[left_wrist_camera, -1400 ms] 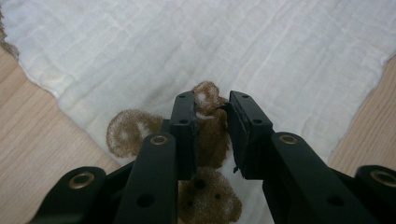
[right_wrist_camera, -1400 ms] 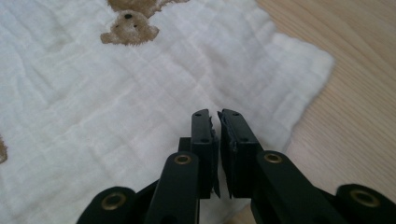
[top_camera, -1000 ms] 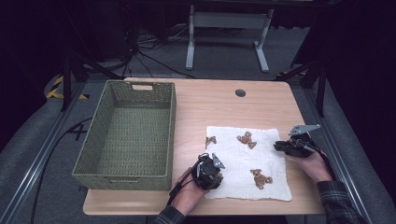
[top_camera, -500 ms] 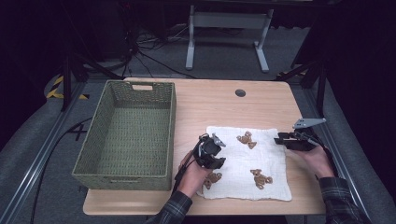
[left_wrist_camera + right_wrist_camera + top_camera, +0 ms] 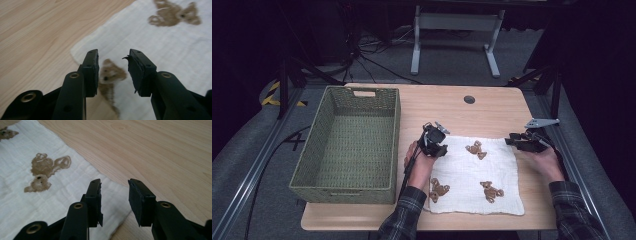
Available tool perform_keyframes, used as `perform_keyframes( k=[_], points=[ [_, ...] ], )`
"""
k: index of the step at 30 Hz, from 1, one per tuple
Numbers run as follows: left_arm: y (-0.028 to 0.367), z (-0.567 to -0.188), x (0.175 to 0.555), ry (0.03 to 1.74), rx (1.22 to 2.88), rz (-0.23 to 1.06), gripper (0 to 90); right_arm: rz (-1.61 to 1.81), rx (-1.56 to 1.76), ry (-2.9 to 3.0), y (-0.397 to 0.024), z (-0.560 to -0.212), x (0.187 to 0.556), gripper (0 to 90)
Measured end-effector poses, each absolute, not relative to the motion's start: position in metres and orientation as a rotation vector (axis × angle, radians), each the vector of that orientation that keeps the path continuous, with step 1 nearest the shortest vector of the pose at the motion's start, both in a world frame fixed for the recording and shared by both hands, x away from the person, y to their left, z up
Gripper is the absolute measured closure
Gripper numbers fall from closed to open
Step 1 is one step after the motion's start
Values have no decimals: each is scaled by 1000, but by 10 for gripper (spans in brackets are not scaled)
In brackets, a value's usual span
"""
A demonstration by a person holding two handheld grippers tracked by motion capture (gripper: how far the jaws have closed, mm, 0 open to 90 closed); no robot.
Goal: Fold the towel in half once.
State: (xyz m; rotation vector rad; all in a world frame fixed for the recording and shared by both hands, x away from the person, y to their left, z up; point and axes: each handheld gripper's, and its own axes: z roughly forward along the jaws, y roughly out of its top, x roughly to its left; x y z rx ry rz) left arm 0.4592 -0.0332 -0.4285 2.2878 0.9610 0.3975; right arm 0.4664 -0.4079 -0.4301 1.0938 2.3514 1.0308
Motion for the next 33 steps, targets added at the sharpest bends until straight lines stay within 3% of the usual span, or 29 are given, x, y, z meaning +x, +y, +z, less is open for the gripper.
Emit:
perform_keyframes(
  k=[13, 16, 18, 20, 22, 33],
  points=[
    [-33, -450, 501, 1080, 2312, 456, 627, 927, 1170, 2355, -406, -448, 489, 638],
    [-33, -451, 503, 1075, 2297, 443, 677, 924, 1188, 2363, -406, -450, 489, 737],
    [-33, -452, 504, 1060, 2285, 420, 782, 940, 1182, 2380, -406, -450, 488, 824],
    [-34, -452, 504, 1080, 2272, 409, 861, 940, 1182, 2386, -404, -449, 487, 854],
    [-34, -451, 504, 1104, 2262, 412, 876, 920, 1172, 2375, -403, -448, 487, 863],
    [-31, -397, 491, 1082, 2091, 550, 882, 971, 1073, 2276, -403, -403, 489, 869]
  ],
)
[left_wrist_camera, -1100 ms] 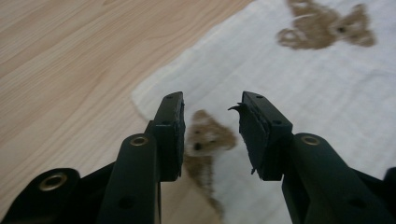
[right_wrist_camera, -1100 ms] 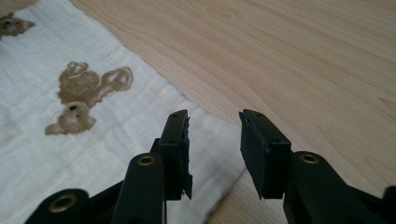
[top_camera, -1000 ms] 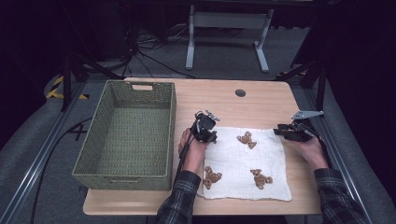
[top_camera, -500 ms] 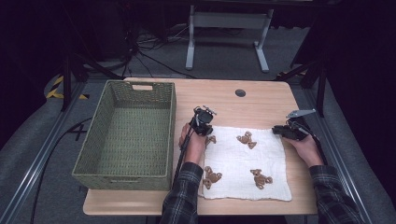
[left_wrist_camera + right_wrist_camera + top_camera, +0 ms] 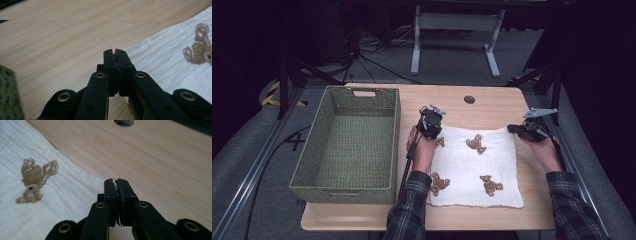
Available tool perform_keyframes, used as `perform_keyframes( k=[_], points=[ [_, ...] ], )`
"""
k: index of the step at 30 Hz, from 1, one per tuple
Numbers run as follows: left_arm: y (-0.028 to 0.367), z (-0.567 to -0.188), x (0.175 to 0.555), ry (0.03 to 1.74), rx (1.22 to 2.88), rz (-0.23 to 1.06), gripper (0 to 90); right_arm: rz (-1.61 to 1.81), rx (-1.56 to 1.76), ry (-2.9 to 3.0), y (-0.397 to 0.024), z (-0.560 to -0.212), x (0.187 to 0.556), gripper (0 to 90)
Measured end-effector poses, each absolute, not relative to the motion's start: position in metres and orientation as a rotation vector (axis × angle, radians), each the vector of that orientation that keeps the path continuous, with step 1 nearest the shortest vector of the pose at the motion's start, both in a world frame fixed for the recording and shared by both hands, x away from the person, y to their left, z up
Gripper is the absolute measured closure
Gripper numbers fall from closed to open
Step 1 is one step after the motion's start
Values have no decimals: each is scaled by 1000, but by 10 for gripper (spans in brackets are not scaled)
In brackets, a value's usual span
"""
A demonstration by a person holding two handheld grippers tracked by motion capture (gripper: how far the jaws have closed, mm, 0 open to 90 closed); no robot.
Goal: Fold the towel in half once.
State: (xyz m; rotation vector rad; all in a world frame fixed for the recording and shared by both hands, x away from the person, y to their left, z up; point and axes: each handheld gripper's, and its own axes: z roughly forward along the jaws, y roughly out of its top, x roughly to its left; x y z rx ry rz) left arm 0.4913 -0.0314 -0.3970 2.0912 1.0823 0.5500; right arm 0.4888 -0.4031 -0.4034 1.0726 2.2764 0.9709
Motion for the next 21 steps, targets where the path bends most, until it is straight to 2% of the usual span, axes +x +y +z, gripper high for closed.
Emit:
perform_keyframes(
  k=[5, 21],
  points=[
    [-20, -384, 477, 1094, 2069, 529, 882, 1051, 1036, 2254, -410, -384, 471, 868],
    [-8, -385, 398, 1019, 2159, 494, 882, 1139, 989, 2310, -413, -397, 399, 868]
  ],
)
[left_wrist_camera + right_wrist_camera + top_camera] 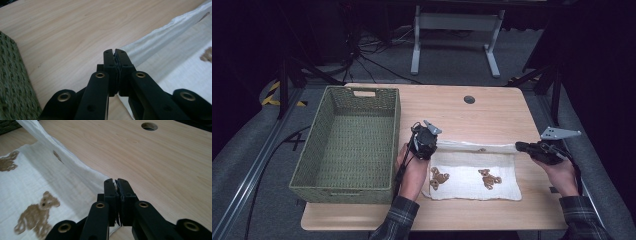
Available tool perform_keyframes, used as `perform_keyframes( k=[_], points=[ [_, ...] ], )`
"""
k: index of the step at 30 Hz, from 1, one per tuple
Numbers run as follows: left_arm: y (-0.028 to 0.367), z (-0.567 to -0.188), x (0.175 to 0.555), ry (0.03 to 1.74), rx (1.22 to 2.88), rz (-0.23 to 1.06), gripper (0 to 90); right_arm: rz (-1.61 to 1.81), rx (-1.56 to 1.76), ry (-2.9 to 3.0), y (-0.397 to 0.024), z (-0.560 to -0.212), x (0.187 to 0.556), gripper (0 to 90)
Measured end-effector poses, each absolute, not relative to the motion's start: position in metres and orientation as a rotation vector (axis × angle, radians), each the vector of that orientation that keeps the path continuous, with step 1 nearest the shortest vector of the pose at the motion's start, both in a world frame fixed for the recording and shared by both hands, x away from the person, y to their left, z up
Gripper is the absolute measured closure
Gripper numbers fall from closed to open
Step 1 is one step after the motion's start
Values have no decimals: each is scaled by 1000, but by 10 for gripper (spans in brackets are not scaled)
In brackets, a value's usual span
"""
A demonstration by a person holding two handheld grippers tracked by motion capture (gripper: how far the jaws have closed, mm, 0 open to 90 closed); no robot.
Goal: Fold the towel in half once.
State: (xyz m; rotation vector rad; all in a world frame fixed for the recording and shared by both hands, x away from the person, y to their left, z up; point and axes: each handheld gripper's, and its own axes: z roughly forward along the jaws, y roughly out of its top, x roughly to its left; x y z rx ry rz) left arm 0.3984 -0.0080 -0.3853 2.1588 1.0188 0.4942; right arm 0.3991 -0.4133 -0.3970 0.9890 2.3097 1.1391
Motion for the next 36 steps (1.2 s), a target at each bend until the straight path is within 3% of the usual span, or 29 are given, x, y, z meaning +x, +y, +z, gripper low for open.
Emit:
perform_keyframes(
  k=[16, 32, 36],
  points=[
    [-5, -398, 340, 953, 2204, 525, 883, 1214, 953, 2379, -416, -405, 342, 867],
    [6, -427, 314, 929, 2263, 381, 879, 1205, 932, 2508, -415, -425, 314, 860],
    [10, -435, 309, 931, 2272, 292, 877, 1201, 930, 2532, -414, -429, 311, 859]
  ],
)
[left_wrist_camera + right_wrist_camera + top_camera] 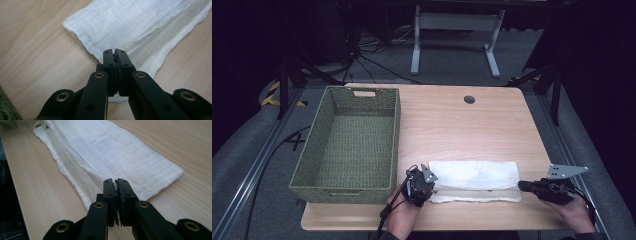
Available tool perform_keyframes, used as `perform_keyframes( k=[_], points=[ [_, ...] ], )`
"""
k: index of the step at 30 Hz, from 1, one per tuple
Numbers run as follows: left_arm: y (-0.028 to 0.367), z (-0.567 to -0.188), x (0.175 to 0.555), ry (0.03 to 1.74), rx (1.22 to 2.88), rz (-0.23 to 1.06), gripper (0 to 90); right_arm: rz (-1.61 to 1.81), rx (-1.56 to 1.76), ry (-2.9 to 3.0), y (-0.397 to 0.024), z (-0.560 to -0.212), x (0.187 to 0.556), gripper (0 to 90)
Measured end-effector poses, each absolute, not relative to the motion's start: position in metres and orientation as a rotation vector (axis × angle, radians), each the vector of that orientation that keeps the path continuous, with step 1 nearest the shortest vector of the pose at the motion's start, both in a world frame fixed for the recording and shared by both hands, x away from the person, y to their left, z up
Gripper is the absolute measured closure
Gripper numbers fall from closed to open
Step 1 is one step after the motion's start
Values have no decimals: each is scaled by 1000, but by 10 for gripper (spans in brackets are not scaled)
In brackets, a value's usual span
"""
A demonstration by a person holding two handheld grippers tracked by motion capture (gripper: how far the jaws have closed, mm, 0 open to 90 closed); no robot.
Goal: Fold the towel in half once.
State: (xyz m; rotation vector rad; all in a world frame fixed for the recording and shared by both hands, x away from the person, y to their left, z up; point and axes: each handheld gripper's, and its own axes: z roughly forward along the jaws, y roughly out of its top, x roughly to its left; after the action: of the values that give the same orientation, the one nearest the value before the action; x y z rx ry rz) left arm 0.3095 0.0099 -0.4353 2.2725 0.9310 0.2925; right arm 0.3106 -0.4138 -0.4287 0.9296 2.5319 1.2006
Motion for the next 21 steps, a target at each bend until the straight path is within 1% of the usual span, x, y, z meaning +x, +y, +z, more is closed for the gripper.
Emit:
perform_keyframes(
  k=[3, 6, 7, 8, 10, 12, 13, 16, 21],
  points=[
    [11, -438, 305, 923, 2288, 262, 872, 1195, 936, 2546, -415, -432, 307, 857],
    [11, -438, 302, 912, 2295, 262, 851, 1193, 943, 2555, -416, -433, 305, 851],
    [11, -437, 301, 909, 2275, 269, 782, 1190, 943, 2561, -418, -434, 303, 785],
    [11, -435, 301, 898, 2268, 280, 752, 1196, 940, 2556, -418, -433, 303, 744],
    [9, -431, 303, 892, 2260, 295, 708, 1212, 947, 2529, -419, -430, 303, 701],
    [8, -429, 305, 886, 2254, 300, 685, 1189, 955, 2487, -417, -426, 307, 686],
    [7, -428, 307, 890, 2256, 299, 685, 1189, 955, 2487, -417, -426, 307, 686],
    [-2, -429, 317, 898, 2262, 305, 641, 1181, 962, 2469, -413, -425, 318, 698],
    [-10, -429, 332, 895, 2265, 325, 635, 1169, 981, 2469, -410, -425, 335, 714]
  ],
)
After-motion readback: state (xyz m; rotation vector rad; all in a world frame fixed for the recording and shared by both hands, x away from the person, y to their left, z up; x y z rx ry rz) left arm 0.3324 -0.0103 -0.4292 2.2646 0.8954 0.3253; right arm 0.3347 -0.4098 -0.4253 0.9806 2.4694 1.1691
